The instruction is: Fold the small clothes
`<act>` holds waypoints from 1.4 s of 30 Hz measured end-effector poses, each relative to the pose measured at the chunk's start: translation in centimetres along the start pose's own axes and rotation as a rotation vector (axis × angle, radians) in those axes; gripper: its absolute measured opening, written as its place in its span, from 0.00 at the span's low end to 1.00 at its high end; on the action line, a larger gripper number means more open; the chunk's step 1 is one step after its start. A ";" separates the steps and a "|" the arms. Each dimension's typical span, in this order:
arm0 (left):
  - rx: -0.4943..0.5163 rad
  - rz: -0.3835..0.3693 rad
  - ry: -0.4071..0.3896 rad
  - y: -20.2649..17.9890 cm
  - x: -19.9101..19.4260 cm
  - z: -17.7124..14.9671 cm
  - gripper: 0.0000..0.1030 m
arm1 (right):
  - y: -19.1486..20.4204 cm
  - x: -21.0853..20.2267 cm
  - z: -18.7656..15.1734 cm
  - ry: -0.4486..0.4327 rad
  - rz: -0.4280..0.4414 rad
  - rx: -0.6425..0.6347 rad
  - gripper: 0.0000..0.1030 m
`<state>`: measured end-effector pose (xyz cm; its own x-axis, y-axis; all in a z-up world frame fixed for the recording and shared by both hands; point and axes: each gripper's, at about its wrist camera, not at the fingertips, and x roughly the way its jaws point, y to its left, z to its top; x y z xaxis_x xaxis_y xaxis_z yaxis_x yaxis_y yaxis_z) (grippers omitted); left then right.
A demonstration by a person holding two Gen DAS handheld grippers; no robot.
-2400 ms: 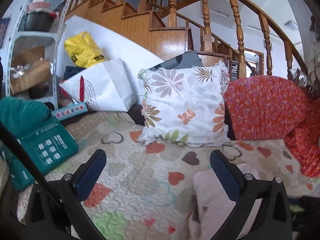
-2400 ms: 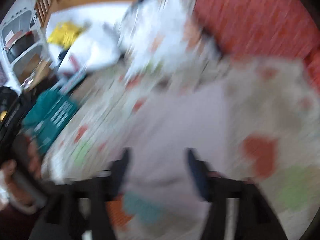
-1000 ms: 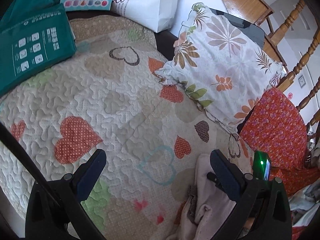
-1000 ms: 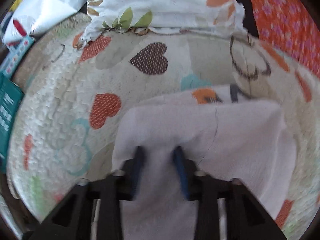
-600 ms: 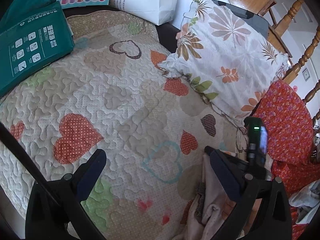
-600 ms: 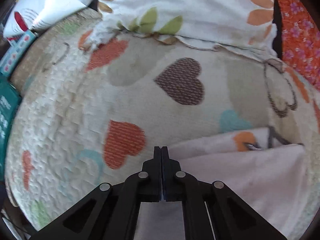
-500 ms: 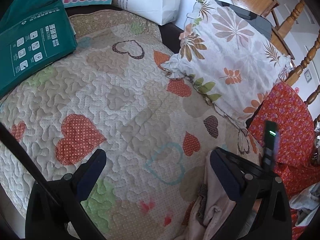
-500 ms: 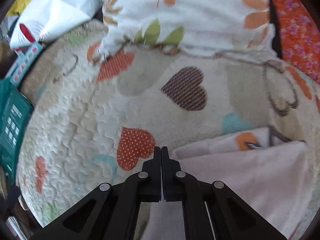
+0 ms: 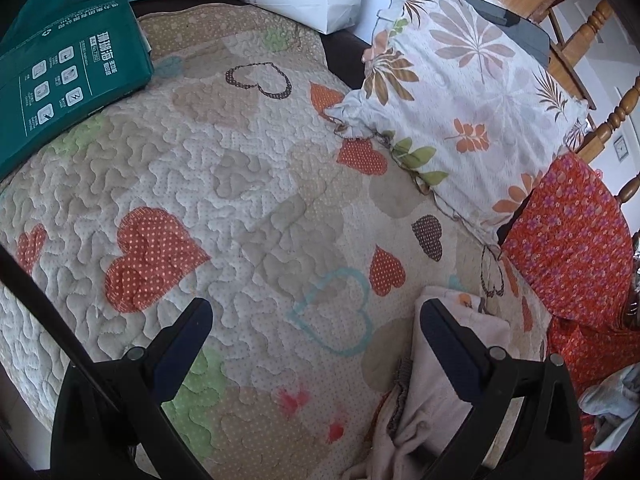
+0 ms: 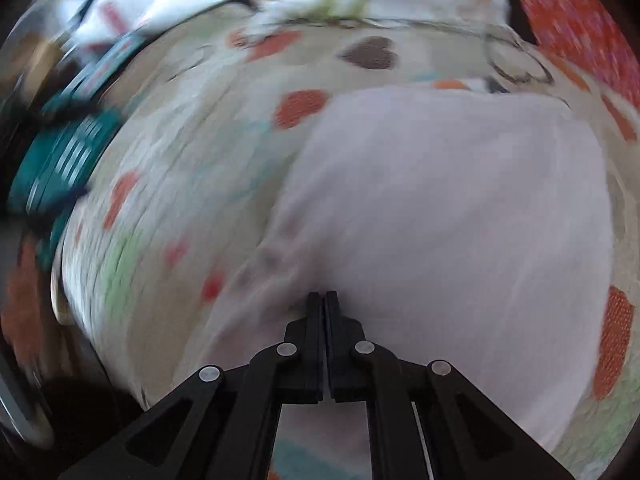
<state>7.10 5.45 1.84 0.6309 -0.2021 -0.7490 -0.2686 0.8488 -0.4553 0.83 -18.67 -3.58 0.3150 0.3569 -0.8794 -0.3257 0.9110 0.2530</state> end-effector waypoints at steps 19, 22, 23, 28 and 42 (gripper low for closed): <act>0.076 0.017 0.025 -0.7 0.1 -1.6 1.00 | -6.7 -6.3 -7.5 -0.088 -0.115 0.265 0.29; 0.122 0.022 0.001 -1.6 -0.1 -2.7 1.00 | -6.6 -8.1 -9.9 -0.147 -0.159 0.296 0.29; 0.135 0.021 -0.005 -2.0 -0.2 -3.2 1.00 | -6.9 -8.9 -10.9 -0.179 -0.167 0.336 0.31; 0.203 -0.013 -0.074 -3.6 -1.3 -6.2 1.00 | -7.2 -11.0 -13.9 -0.270 -0.266 0.427 0.34; 0.577 0.064 -0.339 -5.4 -12.7 -12.9 1.00 | -9.3 -12.4 -20.5 -0.260 -0.404 0.592 0.40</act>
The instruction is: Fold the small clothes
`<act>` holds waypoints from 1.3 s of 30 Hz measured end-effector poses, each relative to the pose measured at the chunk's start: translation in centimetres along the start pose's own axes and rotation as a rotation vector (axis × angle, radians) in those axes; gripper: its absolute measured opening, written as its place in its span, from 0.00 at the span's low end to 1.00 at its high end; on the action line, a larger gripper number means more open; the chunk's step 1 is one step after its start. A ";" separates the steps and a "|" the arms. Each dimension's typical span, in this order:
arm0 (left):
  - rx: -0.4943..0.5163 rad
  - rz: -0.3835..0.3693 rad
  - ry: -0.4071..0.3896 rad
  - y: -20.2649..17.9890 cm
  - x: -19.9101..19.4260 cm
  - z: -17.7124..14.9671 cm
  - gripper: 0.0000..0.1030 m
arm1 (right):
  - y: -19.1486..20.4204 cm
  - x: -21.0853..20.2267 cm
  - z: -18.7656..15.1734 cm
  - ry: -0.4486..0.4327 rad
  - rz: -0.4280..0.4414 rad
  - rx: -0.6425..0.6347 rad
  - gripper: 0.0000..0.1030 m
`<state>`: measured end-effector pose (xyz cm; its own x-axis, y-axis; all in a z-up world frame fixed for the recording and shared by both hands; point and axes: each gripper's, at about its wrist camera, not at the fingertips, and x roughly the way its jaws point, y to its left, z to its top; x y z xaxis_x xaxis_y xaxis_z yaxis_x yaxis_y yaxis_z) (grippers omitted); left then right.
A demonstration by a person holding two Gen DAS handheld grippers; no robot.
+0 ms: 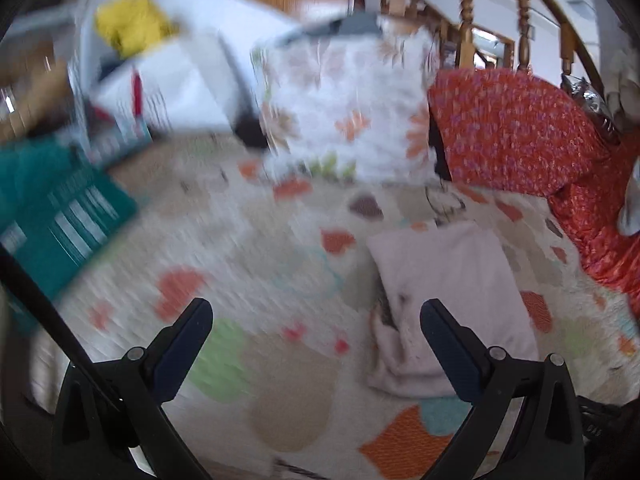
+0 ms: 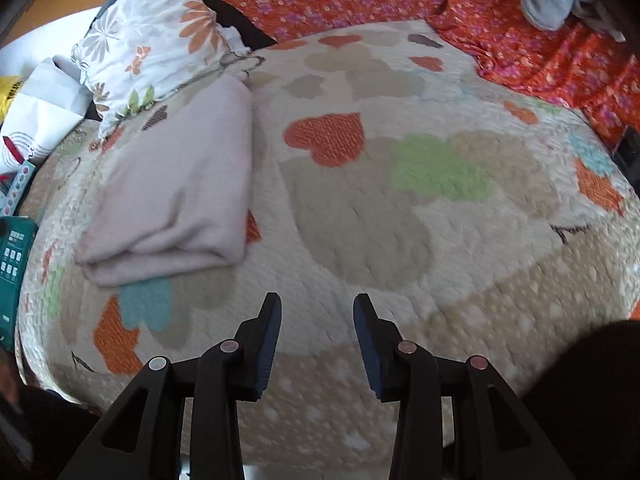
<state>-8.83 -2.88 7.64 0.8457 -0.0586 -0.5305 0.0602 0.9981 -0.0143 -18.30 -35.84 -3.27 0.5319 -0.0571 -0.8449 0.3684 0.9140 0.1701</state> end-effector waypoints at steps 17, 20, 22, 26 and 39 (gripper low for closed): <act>-0.160 0.322 -0.451 -1.2 -15.9 3.1 1.00 | 2.5 -2.8 2.9 -0.126 0.234 -0.183 0.51; -0.195 0.204 -0.438 -2.2 -16.0 4.8 1.00 | 2.0 -3.6 2.3 -0.148 0.216 -0.212 0.51; -0.233 0.127 -0.401 -2.2 -15.1 5.8 1.00 | 1.4 -4.3 2.0 -0.181 0.191 -0.213 0.54; -0.249 0.132 -0.380 -3.0 -13.1 7.1 1.00 | 0.5 -4.9 2.6 -0.223 0.140 -0.217 0.56; -0.223 0.054 -0.149 -3.7 -7.2 6.1 1.00 | 4.1 -3.0 9.1 -0.153 0.180 -0.338 0.56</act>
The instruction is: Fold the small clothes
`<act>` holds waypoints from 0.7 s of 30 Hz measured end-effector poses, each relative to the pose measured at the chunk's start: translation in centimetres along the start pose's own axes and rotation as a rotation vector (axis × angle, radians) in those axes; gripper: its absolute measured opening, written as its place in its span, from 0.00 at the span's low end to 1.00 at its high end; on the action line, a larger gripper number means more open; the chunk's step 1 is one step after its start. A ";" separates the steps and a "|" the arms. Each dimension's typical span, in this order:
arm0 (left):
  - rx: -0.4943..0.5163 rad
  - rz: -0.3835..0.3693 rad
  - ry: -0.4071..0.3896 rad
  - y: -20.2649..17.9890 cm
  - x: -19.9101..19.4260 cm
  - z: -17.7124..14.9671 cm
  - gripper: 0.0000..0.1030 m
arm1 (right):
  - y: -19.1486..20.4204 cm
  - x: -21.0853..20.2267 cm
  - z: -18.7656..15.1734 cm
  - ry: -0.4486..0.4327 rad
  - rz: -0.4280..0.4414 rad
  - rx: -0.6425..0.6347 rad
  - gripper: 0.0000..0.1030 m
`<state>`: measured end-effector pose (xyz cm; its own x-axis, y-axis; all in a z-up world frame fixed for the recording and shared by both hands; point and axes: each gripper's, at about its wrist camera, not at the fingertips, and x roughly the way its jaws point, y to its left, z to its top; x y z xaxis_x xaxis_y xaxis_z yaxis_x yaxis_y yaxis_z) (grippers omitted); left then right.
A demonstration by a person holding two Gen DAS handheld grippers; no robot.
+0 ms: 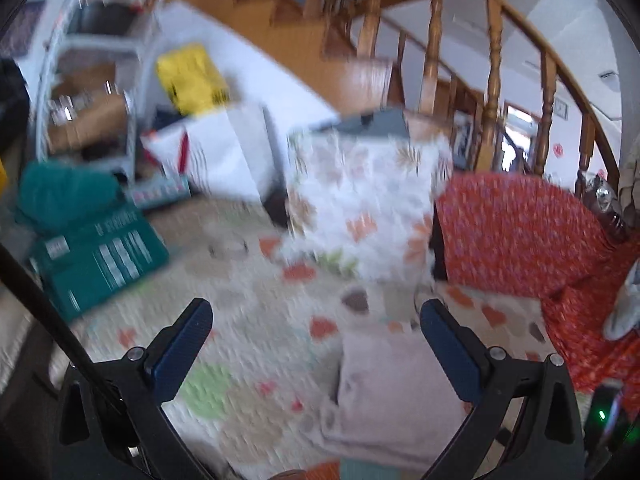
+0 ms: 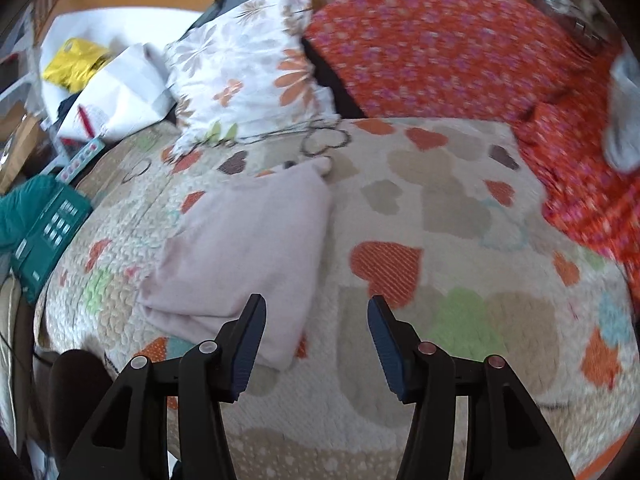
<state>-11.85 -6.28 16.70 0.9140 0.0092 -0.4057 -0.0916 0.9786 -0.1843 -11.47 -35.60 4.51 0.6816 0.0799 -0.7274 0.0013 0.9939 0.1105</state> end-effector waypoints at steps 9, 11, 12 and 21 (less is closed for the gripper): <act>0.024 0.053 0.069 4.5 1.8 -2.4 1.00 | 3.0 12.7 0.1 0.250 -0.016 0.033 0.47; 0.015 0.076 0.070 6.4 1.8 -2.5 1.00 | 5.0 13.4 0.0 0.266 -0.110 -0.057 0.51; 0.004 0.088 0.073 7.8 1.9 -2.8 1.00 | 5.7 12.8 0.3 0.273 -0.132 -0.078 0.50; -0.046 0.079 0.169 13.3 4.8 -3.8 1.00 | 14.8 14.2 3.9 0.223 -0.019 -0.160 0.49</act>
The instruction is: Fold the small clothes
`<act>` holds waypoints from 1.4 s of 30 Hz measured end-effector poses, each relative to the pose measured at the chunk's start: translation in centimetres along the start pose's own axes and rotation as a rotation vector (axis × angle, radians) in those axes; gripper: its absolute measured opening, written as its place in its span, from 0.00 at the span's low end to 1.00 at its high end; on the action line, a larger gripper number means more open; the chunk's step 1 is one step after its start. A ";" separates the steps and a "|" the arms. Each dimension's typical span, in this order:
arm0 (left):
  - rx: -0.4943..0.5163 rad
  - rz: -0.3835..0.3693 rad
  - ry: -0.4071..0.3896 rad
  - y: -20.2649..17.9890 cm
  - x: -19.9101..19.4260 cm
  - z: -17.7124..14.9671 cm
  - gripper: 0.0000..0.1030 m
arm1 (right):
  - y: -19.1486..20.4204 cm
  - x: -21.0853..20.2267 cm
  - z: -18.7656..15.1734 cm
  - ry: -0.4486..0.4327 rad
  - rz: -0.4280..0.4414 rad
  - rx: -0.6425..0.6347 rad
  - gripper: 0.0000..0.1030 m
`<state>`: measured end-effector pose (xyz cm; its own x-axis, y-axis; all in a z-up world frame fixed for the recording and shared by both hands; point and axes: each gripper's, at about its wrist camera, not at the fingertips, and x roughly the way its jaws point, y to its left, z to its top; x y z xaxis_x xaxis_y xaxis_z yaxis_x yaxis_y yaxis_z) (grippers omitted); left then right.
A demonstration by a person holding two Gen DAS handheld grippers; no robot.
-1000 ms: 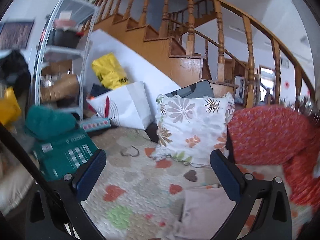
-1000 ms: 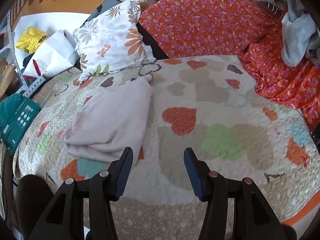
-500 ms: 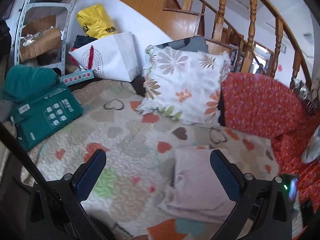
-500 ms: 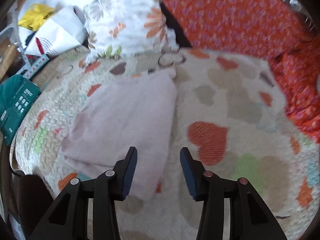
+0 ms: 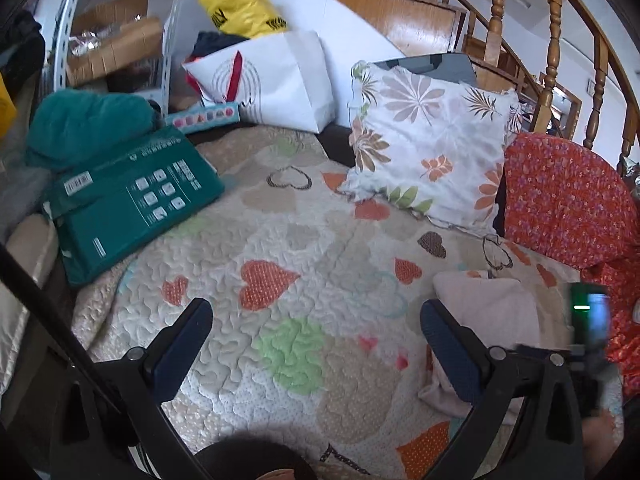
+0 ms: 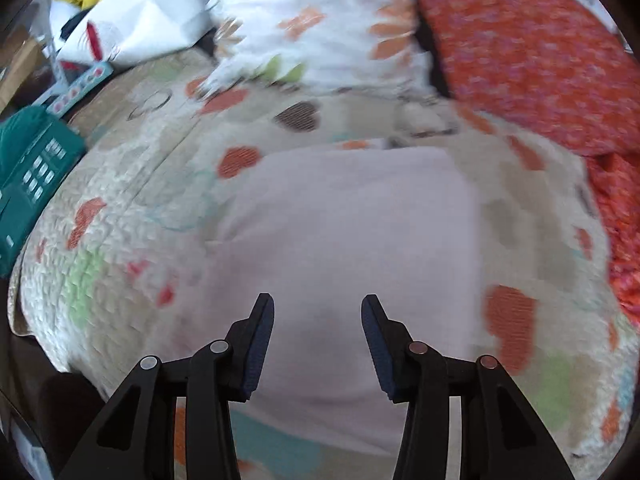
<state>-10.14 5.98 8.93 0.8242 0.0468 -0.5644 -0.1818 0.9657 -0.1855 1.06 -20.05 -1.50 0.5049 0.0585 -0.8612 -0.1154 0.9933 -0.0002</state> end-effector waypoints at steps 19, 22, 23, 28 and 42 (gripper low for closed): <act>0.177 -0.175 0.197 -8.7 2.1 -3.8 1.00 | -9.3 -5.8 -5.6 -0.066 -0.035 0.169 0.55; 0.231 -0.209 0.248 -12.4 2.8 -5.6 1.00 | -12.2 -6.2 -7.2 -0.080 -0.109 0.180 0.55; 0.248 -0.210 0.262 -13.6 3.0 -6.2 1.00 | -13.0 -6.4 -7.8 -0.093 -0.137 0.178 0.55; 0.279 -0.233 0.356 -18.1 4.4 -9.5 1.00 | -15.3 -6.7 -10.9 -0.189 -0.244 0.154 0.57; 0.461 -0.147 0.439 -22.4 5.7 -18.5 1.00 | -19.5 -7.0 -13.0 -0.217 -0.195 0.330 0.63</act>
<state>-11.26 -20.11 -4.99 0.5095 -0.1082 -0.8536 0.2447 0.9693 0.0232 -11.38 -41.10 -2.06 0.6620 -0.1486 -0.7346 0.2617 0.9643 0.0408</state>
